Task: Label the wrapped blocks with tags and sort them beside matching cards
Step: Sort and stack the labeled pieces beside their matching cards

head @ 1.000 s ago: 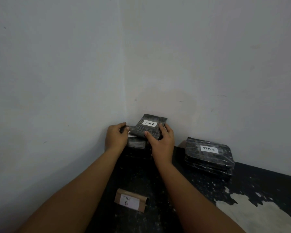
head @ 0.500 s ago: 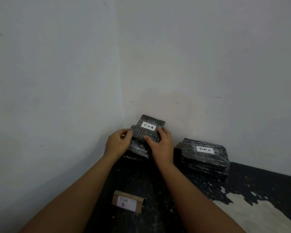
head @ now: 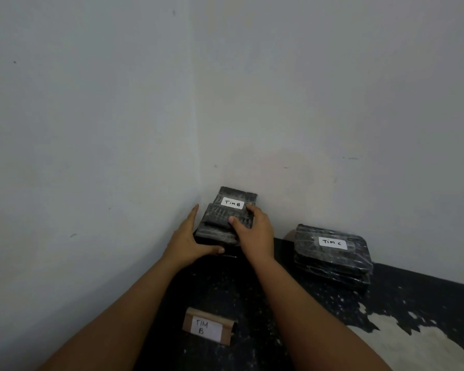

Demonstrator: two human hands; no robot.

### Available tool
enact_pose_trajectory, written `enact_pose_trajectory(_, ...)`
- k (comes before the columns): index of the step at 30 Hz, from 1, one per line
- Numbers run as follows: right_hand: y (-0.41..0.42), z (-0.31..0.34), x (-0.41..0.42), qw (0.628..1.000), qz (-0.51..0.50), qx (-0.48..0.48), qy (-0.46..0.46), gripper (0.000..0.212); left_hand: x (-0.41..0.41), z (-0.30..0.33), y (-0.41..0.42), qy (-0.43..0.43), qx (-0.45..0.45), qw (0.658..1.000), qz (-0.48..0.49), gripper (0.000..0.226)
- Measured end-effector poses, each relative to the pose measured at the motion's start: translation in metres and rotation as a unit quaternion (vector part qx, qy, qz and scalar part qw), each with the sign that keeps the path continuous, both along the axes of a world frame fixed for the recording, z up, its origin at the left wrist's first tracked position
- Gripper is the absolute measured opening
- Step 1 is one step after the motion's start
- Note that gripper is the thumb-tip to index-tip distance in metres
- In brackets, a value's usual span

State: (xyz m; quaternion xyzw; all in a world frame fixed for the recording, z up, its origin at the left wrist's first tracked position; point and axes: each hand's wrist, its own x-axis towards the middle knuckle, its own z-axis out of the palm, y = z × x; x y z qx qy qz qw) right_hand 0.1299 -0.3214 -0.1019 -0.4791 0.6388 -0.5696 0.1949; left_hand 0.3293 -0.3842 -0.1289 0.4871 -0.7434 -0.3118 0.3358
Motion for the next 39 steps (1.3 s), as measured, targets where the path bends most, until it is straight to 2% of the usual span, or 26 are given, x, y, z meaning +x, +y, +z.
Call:
enact_pose_trajectory(3,-0.001,0.000,0.000,1.000,0.002,0.001,0.019,0.059,-0.002,-0.004,0.001,0.056,0.070,0.994,-0.056,0.103)
enact_pose_trajectory(5,0.001,-0.001,0.003,1.000,0.007,0.004,0.029,0.059,-0.005,-0.004,0.004,0.086,0.095,0.990,-0.062,0.087)
enact_pose_trajectory(11,0.012,0.006,0.001,0.994,-0.038,0.050,0.084,0.062,-0.005,0.009,0.026,0.135,0.101,0.985,-0.021,0.067)
enact_pose_trajectory(18,0.026,0.020,0.004,0.995,-0.077,0.046,0.052,0.064,-0.005,0.022,0.052,0.125,0.029,0.992,0.014,0.054)
enact_pose_trajectory(25,0.041,0.013,-0.003,0.999,-0.020,0.012,0.027,0.061,-0.001,0.009,0.047,0.058,0.027,0.998,-0.028,0.067)
enact_pose_trajectory(28,0.046,0.009,-0.008,1.000,0.013,0.011,-0.021,0.059,-0.006,0.011,0.055,0.056,0.023,0.998,-0.015,0.081)
enact_pose_trajectory(30,0.048,0.003,-0.013,0.999,0.023,0.022,-0.018,0.060,-0.007,0.006,0.058,0.038,0.038,0.998,-0.016,0.093)
enact_pose_trajectory(33,0.051,-0.007,-0.021,0.996,0.036,0.070,0.030,0.066,-0.007,-0.003,0.059,-0.037,0.055,0.998,-0.022,0.112)
enact_pose_trajectory(36,0.053,-0.016,-0.027,0.994,0.045,0.101,0.007,0.072,-0.006,-0.007,0.062,-0.137,0.056,0.989,-0.014,0.121)
enact_pose_trajectory(39,0.053,-0.020,-0.030,0.992,0.041,0.118,0.017,0.068,-0.005,-0.007,0.059,-0.169,0.058,0.984,-0.024,0.131)
